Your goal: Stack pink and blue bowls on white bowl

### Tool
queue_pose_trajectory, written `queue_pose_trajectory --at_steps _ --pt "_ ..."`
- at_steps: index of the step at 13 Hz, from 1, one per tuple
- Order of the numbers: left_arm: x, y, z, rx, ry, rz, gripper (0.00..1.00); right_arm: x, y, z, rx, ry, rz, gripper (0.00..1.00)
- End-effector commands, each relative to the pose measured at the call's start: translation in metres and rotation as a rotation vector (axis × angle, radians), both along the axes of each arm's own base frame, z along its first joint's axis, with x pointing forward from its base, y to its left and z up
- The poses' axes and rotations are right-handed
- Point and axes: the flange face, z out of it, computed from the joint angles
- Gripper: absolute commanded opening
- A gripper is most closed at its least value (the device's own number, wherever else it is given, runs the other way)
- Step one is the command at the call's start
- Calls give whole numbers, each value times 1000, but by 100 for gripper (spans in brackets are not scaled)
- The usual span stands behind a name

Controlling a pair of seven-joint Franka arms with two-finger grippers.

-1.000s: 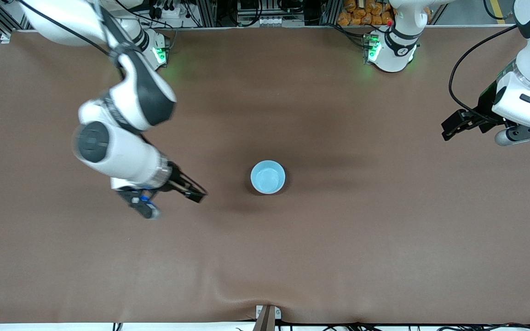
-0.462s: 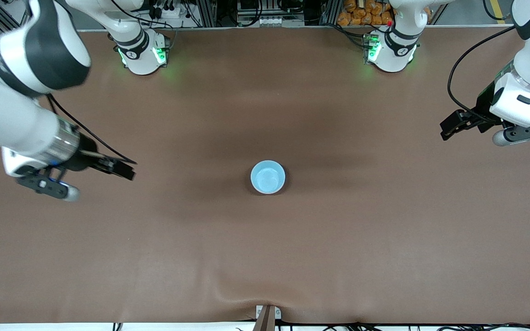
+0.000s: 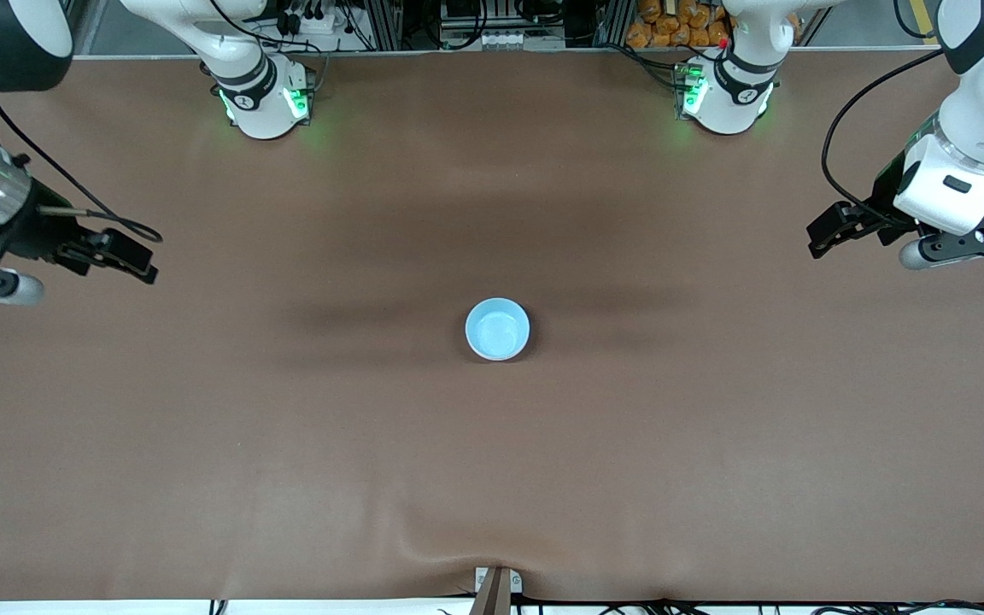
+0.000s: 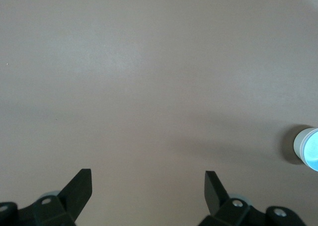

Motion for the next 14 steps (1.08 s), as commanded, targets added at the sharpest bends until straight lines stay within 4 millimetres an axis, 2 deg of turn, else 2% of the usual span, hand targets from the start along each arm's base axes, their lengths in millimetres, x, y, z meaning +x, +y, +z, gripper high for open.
queue_pose_trajectory --at_steps 1,2,3,6,8,11,13,14 --pt "-9 2 6 25 -17 -16 100 -39 -9 4 -12 -34 2 100" --pt "-9 2 8 24 -20 -18 100 -40 -14 6 -12 -24 8 100" --pt "-9 2 8 25 -23 -17 100 -41 -31 13 -12 -21 51 100" --pt "-8 2 12 23 -31 -15 100 -38 -53 42 -14 -40 130 100" --pt "-7 1 18 16 -44 -16 100 -33 -55 49 -22 -52 133 100" --pt "-6 3 24 13 -56 -13 100 -14 -54 47 -24 -43 136 100" --pt "-20 0 37 23 -61 -9 100 -7 -53 42 -27 -36 139 100" --pt "-19 3 39 23 -63 -9 100 -7 -53 40 -26 -29 139 100"
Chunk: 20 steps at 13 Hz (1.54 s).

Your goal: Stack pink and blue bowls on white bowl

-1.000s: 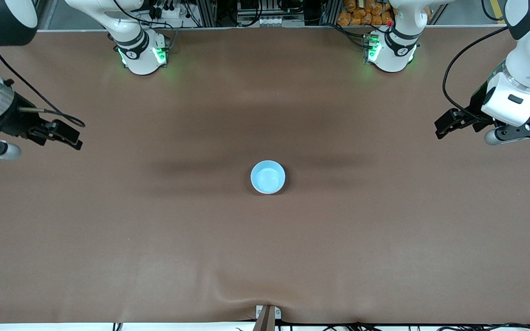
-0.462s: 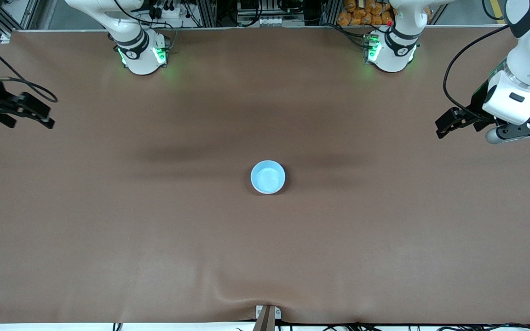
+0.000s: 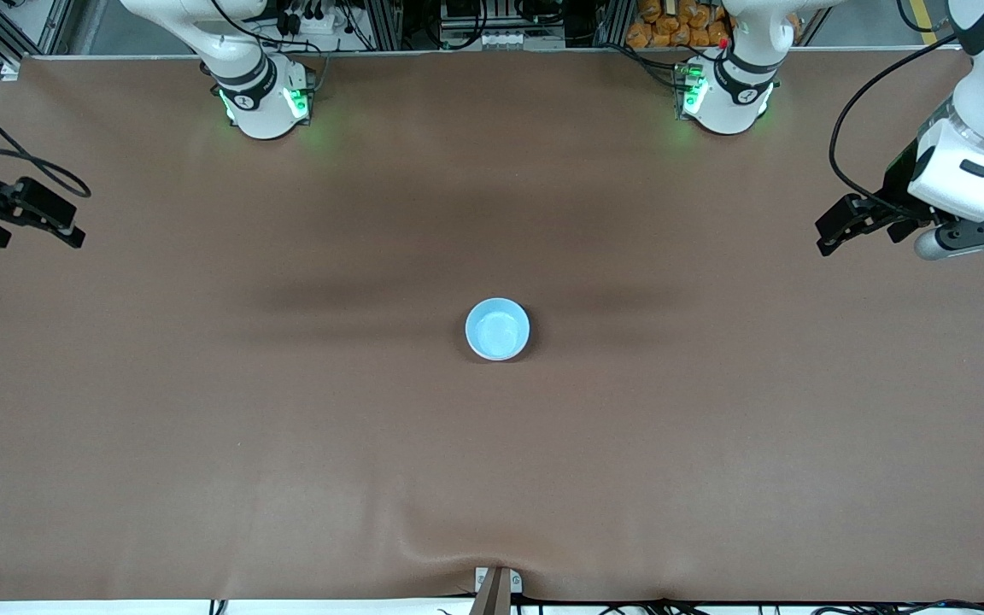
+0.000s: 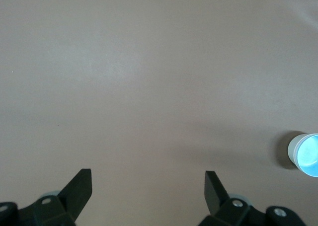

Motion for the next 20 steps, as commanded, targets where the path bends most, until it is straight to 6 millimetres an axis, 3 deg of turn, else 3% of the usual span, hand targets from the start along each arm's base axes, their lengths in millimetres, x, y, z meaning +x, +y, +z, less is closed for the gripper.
queue_pose_trajectory --at_steps 1,5,8,10,15,20 --pt "-13 6 13 22 -8 -6 100 6 3 -1 -18 33 18 100" --pt "-10 7 6 17 6 -3 100 1 13 0 -58 75 43 100" --pt "-17 -28 -16 29 37 -69 100 0 11 2 -56 72 39 100" --pt "-18 -33 -14 31 31 -88 100 0 12 3 -55 70 39 100" --pt "-5 -6 7 22 2 -130 100 0 16 4 -55 69 46 100" --pt "-4 -5 18 19 -2 -133 100 0 16 3 -54 72 39 100"
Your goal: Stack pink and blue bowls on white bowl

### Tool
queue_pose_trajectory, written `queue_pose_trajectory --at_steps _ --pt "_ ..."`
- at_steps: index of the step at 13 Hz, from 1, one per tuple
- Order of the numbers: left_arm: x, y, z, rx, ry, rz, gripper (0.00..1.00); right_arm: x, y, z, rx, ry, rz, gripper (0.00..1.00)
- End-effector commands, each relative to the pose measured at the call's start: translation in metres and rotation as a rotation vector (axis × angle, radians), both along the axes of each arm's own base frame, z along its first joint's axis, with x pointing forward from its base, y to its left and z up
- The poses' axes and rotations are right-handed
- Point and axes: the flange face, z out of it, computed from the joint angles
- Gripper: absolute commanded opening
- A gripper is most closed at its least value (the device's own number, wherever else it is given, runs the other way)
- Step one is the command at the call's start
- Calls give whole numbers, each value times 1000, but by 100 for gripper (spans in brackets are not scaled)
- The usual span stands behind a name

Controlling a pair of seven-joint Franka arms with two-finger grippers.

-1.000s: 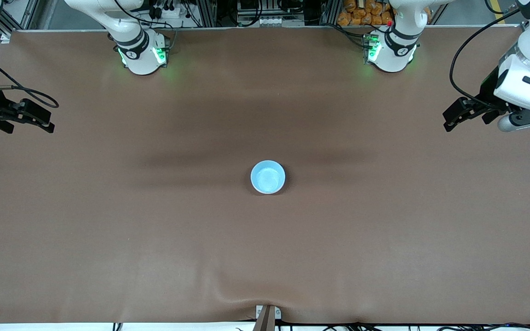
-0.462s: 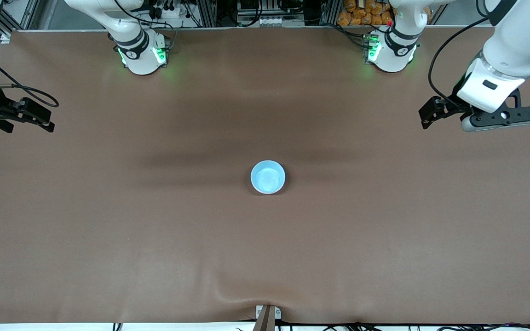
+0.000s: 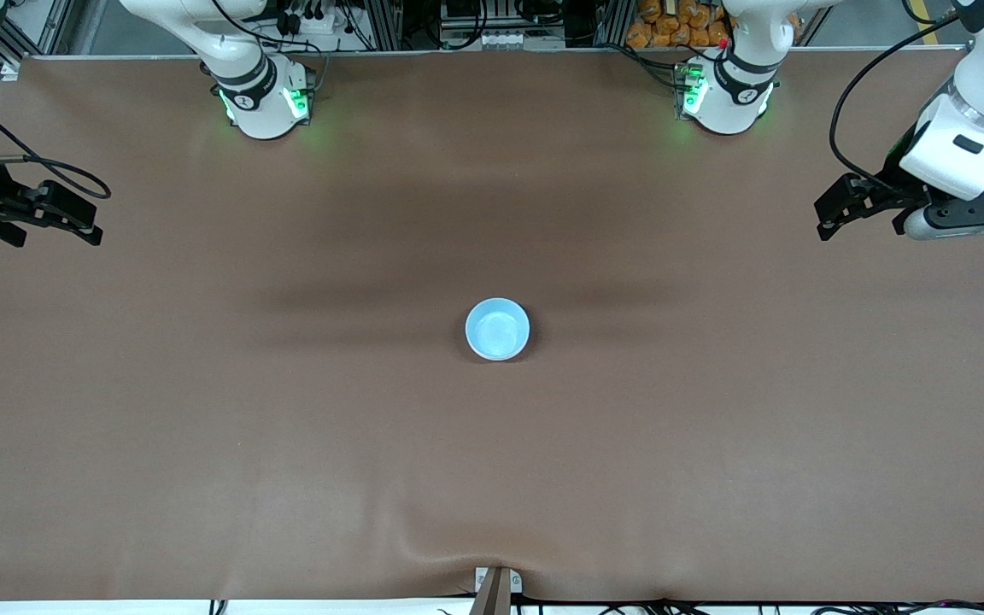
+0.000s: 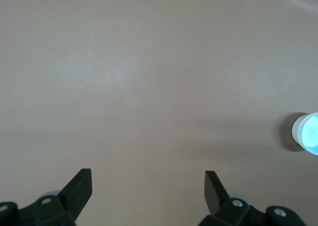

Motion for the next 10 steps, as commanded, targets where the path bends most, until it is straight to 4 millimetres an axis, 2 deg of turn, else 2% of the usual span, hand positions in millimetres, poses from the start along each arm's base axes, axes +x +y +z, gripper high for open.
queue_pose_trajectory --at_steps 1,3,4,6,7,10 --pt "4 1 13 -1 -10 -15 100 0 -1 5 -17 3 -4 100" --pt "10 2 14 -4 -13 -12 100 -2 -2 4 -16 22 -7 100" --pt "22 14 11 -16 -11 3 100 -2 -1 3 -16 26 -8 100" --pt "30 0 7 -19 -5 -25 100 -2 0 3 -13 27 -8 100" --pt "30 10 9 -21 -8 -7 100 -2 0 3 -12 27 -9 100" --pt "28 13 7 -25 11 -3 100 -3 -1 3 -12 30 -11 100"
